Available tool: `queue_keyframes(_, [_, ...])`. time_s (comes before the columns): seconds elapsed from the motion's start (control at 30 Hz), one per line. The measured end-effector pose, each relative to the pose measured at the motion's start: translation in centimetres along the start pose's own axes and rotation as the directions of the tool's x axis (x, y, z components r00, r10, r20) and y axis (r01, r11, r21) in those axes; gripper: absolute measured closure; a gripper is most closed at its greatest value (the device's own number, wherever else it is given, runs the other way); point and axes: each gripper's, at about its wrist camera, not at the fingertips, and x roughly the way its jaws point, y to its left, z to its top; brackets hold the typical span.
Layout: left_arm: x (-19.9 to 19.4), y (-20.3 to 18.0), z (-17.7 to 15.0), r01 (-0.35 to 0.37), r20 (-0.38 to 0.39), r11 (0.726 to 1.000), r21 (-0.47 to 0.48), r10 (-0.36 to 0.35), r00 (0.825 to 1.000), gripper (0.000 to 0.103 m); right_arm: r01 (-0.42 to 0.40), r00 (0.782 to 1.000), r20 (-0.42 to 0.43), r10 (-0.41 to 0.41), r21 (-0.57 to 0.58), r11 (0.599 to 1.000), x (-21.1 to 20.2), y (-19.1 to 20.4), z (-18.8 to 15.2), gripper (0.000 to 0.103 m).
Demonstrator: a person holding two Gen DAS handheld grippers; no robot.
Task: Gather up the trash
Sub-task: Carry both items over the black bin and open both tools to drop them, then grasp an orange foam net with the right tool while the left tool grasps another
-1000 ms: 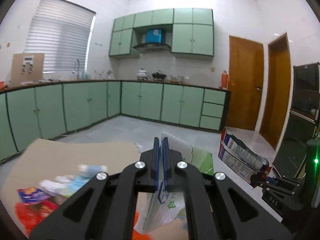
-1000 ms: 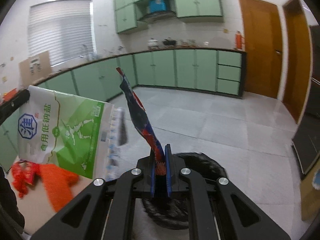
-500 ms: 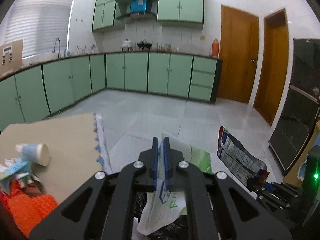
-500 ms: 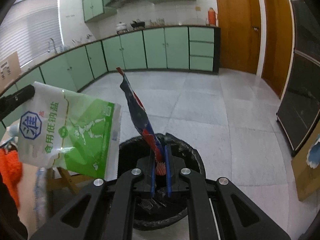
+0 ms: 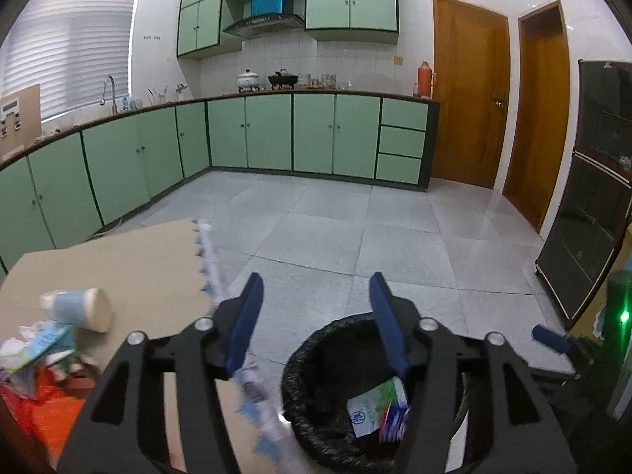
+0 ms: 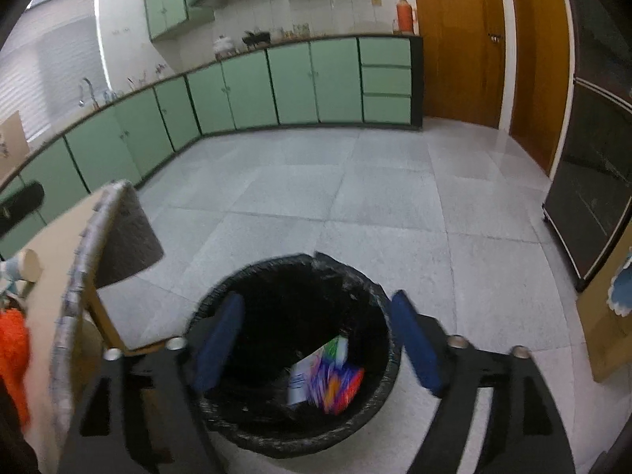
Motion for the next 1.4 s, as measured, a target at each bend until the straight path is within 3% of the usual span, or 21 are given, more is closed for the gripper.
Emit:
queue_keyframes(0.13, [-4.6,4.3,-0.8,-0.052,0.051,0.998,-0.020,0.053,0.997,0.035,-0.085,0.994,0.068,0.088,-0.043,0.995,-3.6,3.7,-0.2,0.013])
queue_keyframes(0.27, [-8.6,9.4,-1.9,-0.134,0.054,0.987,-0.084,0.139,0.989,0.030,-0.205,0.971,0.113,0.212,-0.071,0.976,-6.7,8.4,-1.3,0.010])
queue_keyframes(0.47, [-13.3,16.5,-4.4,-0.296,0.031,0.946,-0.133,0.303,0.953,0.030,-0.339,0.919,0.141,0.368,-0.195,0.920,-9.3,17.3,-4.2,0.010])
queue_keyframes(0.6, [-14.6,19.3,-6.0,-0.345,0.002,0.927,-0.150,0.349,0.937,0.030,-0.384,0.902,0.087,0.422,-0.281,0.879,-9.3,22.0,-6.3,0.010])
queue_keyframes(0.77, [-15.0,21.6,-7.8,-0.362,-0.035,0.911,-0.196,0.363,0.931,0.030,-0.395,0.908,-0.003,0.419,-0.341,0.853,-7.7,25.5,-8.7,0.012])
queue_keyframes(0.9, [-15.2,21.9,-9.0,-0.369,-0.044,0.906,-0.206,0.368,0.929,0.030,-0.390,0.915,-0.040,0.402,-0.341,0.855,-6.7,26.4,-9.5,0.018])
queue_keyframes(1.0, [-15.1,22.0,-9.7,-0.363,-0.052,0.907,-0.212,0.360,0.931,0.030,-0.411,0.909,-0.083,0.408,-0.328,0.850,-5.8,26.5,-9.9,0.035])
queue_keyframes(1.1, [-15.1,22.0,-10.0,-0.359,-0.056,0.909,-0.212,0.356,0.933,0.030,-0.473,0.880,-0.133,0.455,-0.313,0.823,-5.3,26.6,-10.4,0.064])
queue_keyframes(1.17, [-15.0,22.0,-10.1,-0.355,-0.058,0.911,-0.210,0.351,0.935,0.030,-0.494,0.869,-0.141,0.475,-0.328,0.806,-5.7,26.8,-10.5,0.090])
queue_keyframes(1.4, [-14.4,20.4,-9.9,-0.323,-0.057,0.926,-0.197,0.318,0.946,0.030,-0.501,0.858,-0.063,0.509,-0.321,0.804,-8.6,25.4,-8.9,0.092])
